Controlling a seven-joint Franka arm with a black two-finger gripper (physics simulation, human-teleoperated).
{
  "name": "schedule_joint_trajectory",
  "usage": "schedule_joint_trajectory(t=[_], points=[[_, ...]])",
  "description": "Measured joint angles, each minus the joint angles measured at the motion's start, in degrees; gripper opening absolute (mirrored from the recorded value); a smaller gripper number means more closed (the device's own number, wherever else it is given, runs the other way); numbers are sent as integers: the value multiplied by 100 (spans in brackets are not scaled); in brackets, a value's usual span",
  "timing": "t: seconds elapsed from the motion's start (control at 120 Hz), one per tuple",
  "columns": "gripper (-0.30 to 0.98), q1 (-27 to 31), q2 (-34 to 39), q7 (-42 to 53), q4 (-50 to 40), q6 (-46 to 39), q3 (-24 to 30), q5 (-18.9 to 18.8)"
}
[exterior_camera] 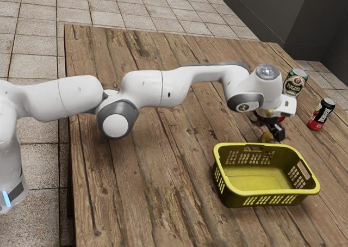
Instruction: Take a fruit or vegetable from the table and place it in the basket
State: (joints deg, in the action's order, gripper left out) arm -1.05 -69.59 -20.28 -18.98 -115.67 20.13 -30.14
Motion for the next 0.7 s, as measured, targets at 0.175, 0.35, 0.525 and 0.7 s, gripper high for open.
schedule_joint_trajectory(t=[0.175,0.35,0.525,0.7], points=[[69,0,0,256,-51,-61,0,0],[69,7,22,419,-67,-86,-19,-1],[69,8,43,399,-66,-64,-144,-2],[69,9,42,346,-134,-47,-141,5]])
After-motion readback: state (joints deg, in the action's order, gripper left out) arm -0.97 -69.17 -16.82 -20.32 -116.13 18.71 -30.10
